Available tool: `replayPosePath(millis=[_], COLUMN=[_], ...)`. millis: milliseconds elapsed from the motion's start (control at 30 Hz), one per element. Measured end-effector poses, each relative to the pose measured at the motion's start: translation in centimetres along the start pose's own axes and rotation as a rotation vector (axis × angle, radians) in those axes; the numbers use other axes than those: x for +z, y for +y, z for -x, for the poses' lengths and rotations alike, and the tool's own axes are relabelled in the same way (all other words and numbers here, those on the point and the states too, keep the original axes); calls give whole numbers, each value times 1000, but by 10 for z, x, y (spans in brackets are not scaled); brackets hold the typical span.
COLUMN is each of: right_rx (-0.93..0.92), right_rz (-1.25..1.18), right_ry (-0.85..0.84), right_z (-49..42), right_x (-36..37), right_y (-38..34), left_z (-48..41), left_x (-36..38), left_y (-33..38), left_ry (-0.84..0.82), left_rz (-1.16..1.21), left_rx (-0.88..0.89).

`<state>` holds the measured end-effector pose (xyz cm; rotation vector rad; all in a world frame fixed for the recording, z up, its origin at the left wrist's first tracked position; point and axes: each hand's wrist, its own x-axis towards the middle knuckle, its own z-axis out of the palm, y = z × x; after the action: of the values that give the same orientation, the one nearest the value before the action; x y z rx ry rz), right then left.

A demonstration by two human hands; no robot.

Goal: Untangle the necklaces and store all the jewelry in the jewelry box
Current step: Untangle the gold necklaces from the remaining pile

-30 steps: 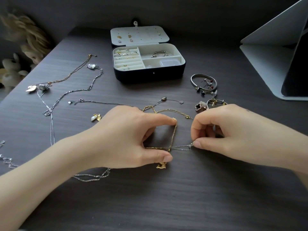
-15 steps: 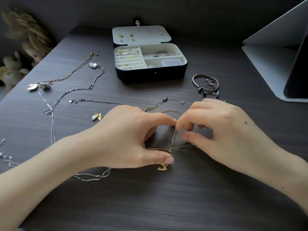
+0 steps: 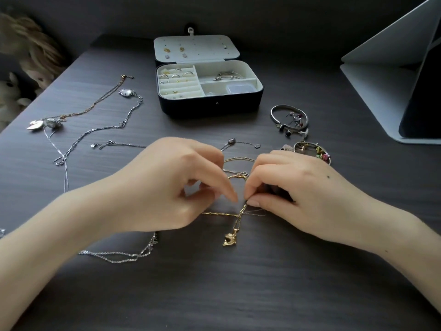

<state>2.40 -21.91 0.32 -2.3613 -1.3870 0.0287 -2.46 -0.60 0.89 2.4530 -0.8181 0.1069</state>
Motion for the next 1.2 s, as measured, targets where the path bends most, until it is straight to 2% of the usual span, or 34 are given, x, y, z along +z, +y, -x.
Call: replayPosePath(millis=[233,867,1200], right_rx=[-10,-1,-13], right_rz=[8,-63,-15], right_ry=[23,-33,-27], right_z=[1,4,4], right_x=[0,-6,-9], right_y=[3,5,2], left_z=[-1,-2,-1], left_x=[9,7,7], left_y=[-4,-13,-12], left_ry=[-69,-88,-73], left_rz=[-29,112,57], left_rx=[104,63,59])
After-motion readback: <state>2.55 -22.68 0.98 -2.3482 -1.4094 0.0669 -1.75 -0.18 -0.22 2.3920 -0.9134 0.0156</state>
